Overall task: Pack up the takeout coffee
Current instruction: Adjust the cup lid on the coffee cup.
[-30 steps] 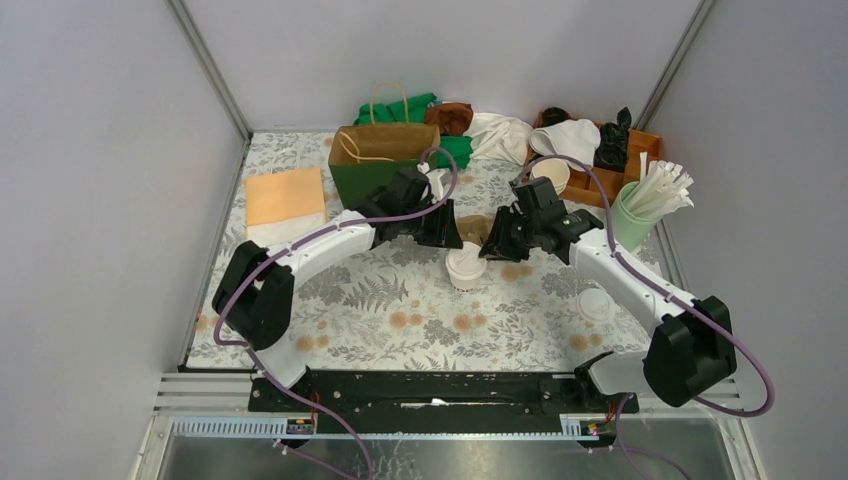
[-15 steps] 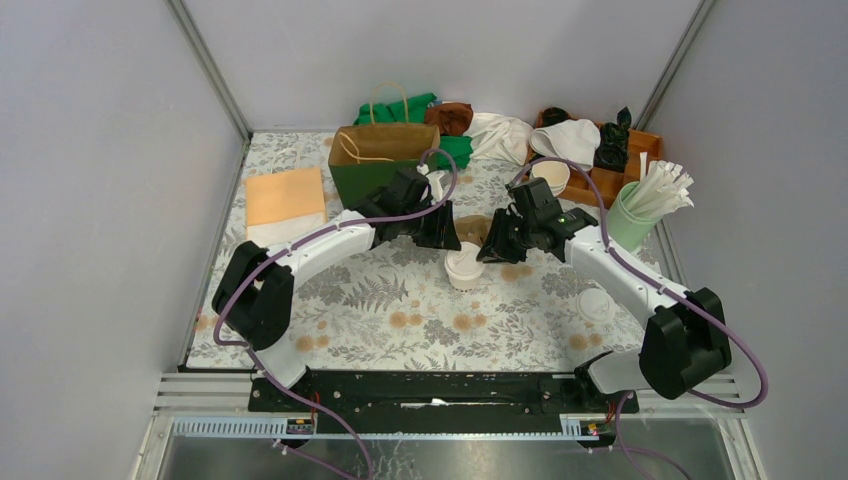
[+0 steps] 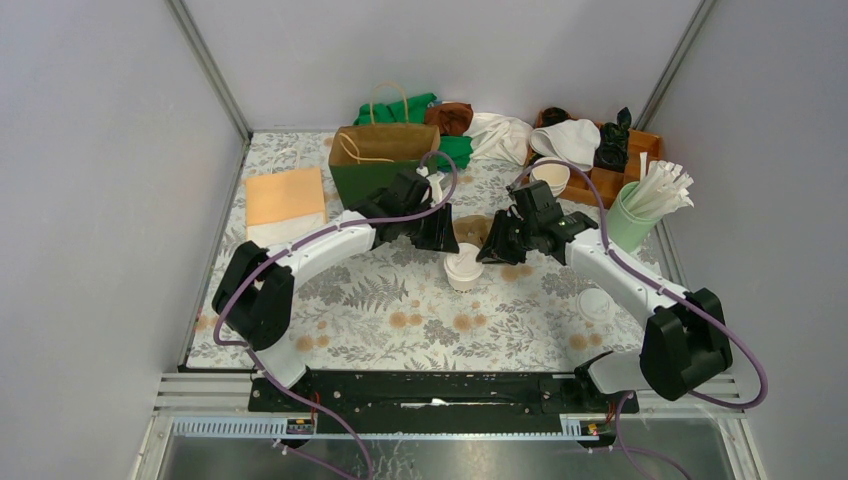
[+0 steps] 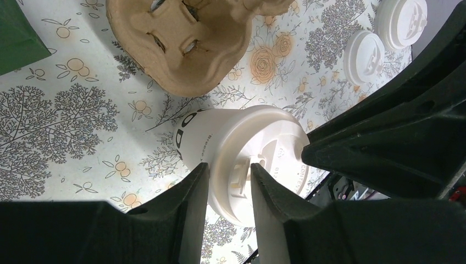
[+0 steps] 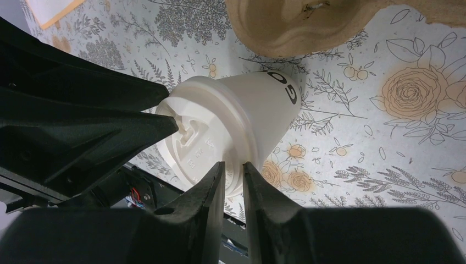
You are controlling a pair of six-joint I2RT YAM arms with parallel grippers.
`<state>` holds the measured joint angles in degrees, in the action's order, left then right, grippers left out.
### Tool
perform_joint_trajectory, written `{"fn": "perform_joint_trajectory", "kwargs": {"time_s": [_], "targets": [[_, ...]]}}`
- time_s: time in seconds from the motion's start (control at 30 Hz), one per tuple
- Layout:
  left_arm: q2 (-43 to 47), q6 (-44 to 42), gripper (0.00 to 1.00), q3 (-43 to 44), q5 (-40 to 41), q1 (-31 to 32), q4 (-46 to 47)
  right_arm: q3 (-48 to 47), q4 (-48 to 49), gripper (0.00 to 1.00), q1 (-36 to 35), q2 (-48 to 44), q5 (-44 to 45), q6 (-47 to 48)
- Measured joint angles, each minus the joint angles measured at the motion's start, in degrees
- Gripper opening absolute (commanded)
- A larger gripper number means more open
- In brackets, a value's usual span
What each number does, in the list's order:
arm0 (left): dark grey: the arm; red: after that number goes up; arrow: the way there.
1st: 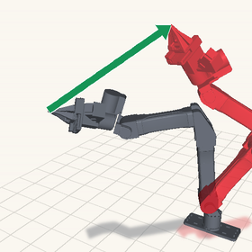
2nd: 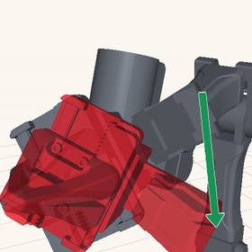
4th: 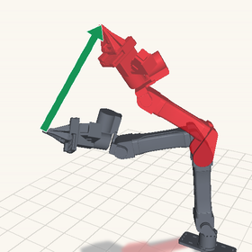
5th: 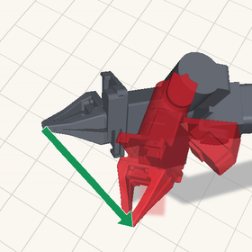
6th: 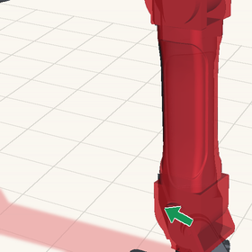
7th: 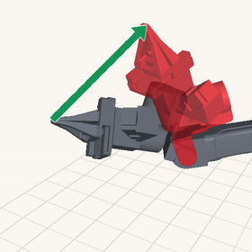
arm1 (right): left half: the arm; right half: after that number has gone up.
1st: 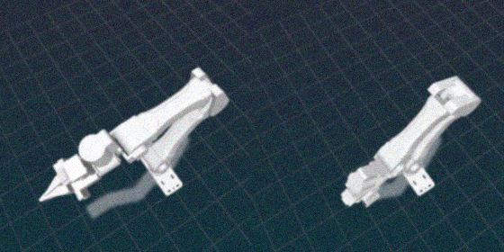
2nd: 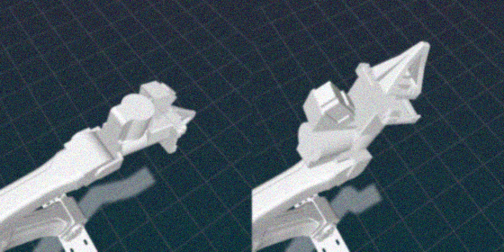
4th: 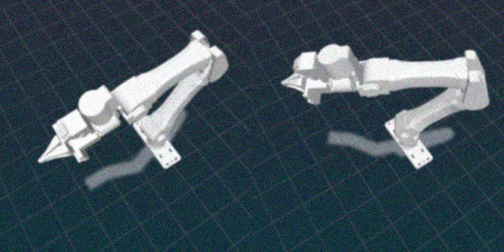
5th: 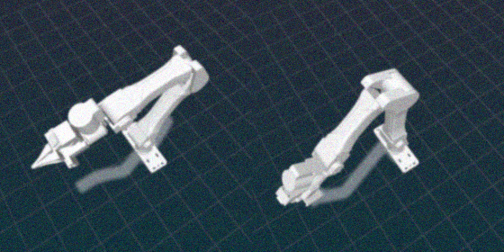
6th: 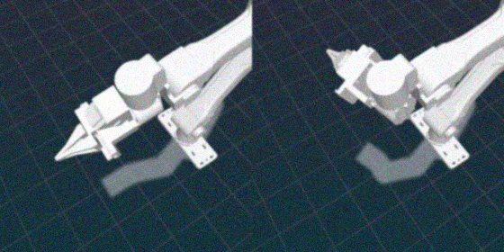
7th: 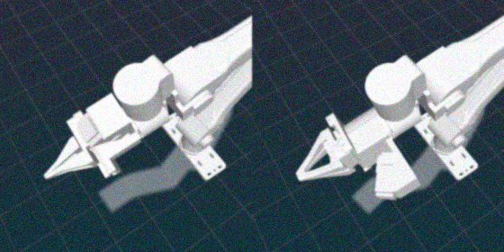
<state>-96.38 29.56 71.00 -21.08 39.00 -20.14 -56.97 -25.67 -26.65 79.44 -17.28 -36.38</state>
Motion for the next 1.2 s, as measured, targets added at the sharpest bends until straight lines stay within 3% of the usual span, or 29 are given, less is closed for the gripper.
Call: {"fn": "perform_joint_trajectory", "kwargs": {"time_s": [1.2], "targets": [[3.17, 0.55, 0.38, -3.61, 7.26, 3.43, 0.83, 3.93, 5.66, 0.32, 0.13, -1.29, -0.74, -2.95]]}}
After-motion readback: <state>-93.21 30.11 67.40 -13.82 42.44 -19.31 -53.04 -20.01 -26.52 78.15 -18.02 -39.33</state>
